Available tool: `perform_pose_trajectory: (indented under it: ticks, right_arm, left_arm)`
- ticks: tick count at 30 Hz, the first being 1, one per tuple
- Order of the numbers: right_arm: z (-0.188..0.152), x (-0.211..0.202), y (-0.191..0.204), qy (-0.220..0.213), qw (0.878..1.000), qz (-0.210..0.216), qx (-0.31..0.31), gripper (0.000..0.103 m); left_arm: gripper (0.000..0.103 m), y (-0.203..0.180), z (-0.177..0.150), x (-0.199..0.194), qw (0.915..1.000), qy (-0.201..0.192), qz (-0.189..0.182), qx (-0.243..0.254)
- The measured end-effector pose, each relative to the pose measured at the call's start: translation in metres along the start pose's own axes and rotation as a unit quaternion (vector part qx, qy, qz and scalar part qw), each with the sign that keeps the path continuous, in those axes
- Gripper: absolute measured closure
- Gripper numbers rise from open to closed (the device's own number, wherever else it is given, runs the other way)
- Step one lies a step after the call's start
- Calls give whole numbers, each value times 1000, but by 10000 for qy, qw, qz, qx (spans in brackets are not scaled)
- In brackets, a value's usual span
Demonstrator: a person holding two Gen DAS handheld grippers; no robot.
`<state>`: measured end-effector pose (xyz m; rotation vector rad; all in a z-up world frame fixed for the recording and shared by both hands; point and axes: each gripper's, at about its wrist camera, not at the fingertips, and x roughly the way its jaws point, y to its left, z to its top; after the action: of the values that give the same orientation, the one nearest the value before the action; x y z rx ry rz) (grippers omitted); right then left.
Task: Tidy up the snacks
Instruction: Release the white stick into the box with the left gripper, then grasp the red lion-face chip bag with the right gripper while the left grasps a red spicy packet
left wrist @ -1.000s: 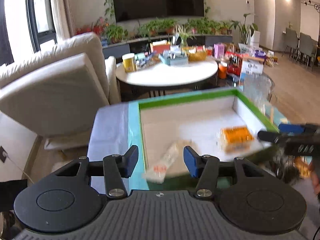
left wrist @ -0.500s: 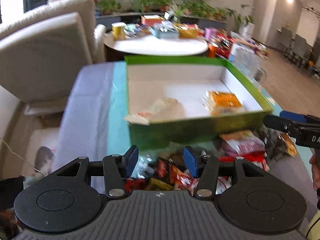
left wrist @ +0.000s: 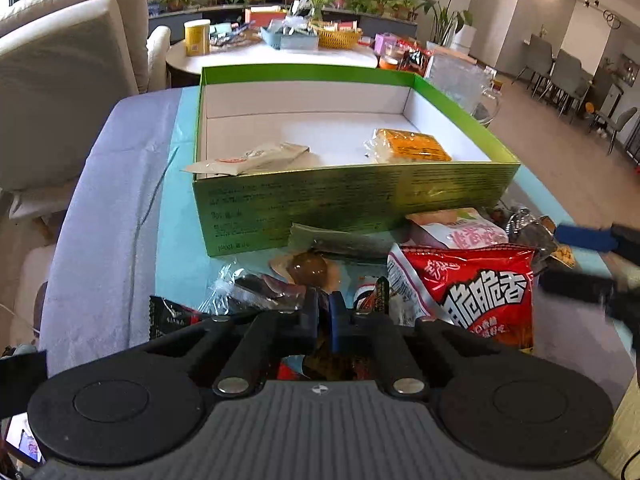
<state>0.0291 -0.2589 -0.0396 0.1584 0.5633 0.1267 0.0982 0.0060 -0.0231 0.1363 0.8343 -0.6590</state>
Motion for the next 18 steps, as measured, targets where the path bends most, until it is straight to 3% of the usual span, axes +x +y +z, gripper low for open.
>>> perform_pose_trajectory:
  ticks: [4, 8, 12, 18]
  right_arm:
    - [-13, 0, 18, 254, 9991, 280, -203, 38]
    - [-22, 4, 37, 306, 9955, 377, -817, 38]
    - [-22, 14, 44, 568, 9934, 425, -901, 38]
    - [-23, 22, 48, 659, 9943, 351, -757, 38]
  left_arm:
    - [100, 0, -8, -10, 9996, -74, -164, -238]
    - [100, -8, -18, -21, 9992, -94, -334, -212]
    - [99, -15, -27, -29, 9996, -109, -207, -176]
    - [77, -11, -41, -50, 9994, -220, -49, -265]
